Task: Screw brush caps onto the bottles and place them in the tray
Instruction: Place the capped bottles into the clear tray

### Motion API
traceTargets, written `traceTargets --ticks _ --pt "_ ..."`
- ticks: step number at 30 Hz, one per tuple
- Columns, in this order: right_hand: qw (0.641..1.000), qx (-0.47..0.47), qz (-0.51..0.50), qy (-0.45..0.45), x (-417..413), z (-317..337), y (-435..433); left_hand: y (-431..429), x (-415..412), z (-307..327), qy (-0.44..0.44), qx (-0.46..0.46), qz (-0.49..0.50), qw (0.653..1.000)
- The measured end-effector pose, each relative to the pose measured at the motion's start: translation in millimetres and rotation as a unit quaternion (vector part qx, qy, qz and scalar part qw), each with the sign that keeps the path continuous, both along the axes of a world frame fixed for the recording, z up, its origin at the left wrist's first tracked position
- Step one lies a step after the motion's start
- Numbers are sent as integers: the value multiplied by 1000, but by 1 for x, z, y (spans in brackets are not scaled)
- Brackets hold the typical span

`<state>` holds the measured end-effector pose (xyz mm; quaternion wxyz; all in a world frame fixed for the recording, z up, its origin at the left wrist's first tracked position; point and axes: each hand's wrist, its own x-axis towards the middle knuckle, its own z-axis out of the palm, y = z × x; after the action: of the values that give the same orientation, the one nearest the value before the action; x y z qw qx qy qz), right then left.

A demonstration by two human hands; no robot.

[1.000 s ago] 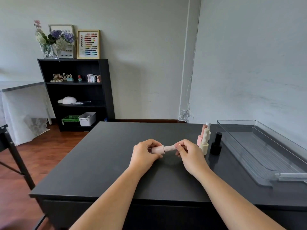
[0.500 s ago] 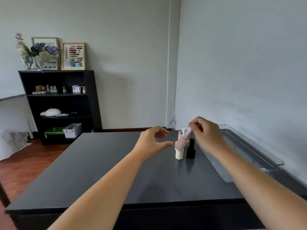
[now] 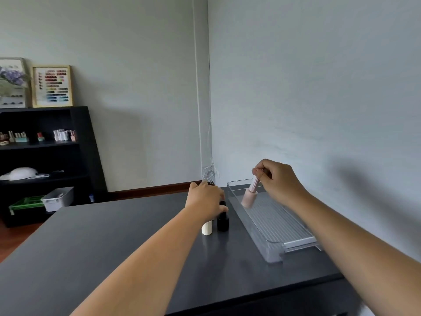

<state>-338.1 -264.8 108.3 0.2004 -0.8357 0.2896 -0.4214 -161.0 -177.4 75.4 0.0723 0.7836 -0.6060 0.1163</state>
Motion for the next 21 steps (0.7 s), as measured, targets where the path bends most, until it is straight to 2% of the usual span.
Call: traceTargets --ticks 9,13,16,21 --pt "1000 13 3 17 -4 -3 -38 -25 2 20 -10 45 -25 999" --pt "999 18 -8 26 -8 2 -65 -41 0 58 81 23 -63 995" --pt "997 11 -24 75 -9 7 -87 -62 -6 75 137 2 -86 987" --pt "986 6 -57 159 -6 4 -120 -113 -20 68 144 -7 -89 986"
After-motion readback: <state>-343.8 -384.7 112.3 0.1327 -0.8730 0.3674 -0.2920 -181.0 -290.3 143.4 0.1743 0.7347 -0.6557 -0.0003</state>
